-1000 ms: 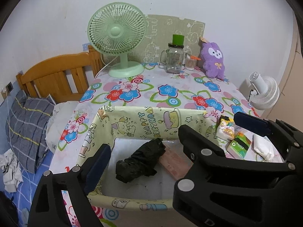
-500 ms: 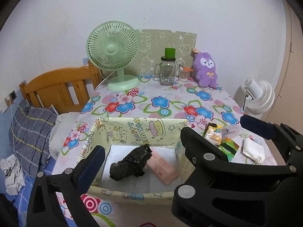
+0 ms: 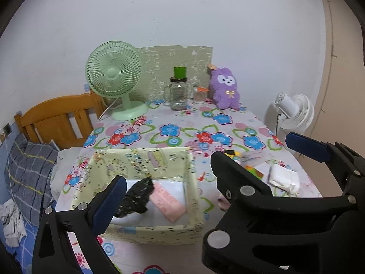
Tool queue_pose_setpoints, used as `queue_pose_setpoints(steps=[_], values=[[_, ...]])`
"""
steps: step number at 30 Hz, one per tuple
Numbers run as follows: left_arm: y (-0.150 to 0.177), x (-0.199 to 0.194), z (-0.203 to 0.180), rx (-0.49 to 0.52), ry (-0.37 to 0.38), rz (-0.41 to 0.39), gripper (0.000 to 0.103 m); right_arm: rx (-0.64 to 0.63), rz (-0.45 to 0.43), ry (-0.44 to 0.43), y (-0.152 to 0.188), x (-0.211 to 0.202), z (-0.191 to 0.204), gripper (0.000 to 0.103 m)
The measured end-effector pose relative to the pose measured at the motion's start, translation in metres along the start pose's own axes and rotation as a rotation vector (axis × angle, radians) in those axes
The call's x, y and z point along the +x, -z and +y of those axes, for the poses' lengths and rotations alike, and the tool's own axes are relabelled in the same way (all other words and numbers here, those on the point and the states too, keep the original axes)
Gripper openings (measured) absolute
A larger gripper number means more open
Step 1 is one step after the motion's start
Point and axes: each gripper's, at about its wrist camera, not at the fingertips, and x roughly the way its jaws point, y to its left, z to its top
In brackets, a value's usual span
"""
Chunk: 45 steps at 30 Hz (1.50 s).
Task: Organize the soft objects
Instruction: 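Withdraw both tools from the box toward the grey pouch and towel roll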
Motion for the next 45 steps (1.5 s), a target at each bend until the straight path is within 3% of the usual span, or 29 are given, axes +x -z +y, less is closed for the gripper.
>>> queue_pose_setpoints(steps=[22, 45], values=[[0.015, 0.01, -0.063, 0.069, 0.088, -0.003, 0.101, 0.044, -0.021, 0.121, 0.031, -0.025, -0.059, 0.098], [0.039, 0.064, -0.107, 0.139, 0.136, 0.122, 0.087, 0.128, 0.065, 0.181, 0.074, 0.004, -0.109, 0.096]])
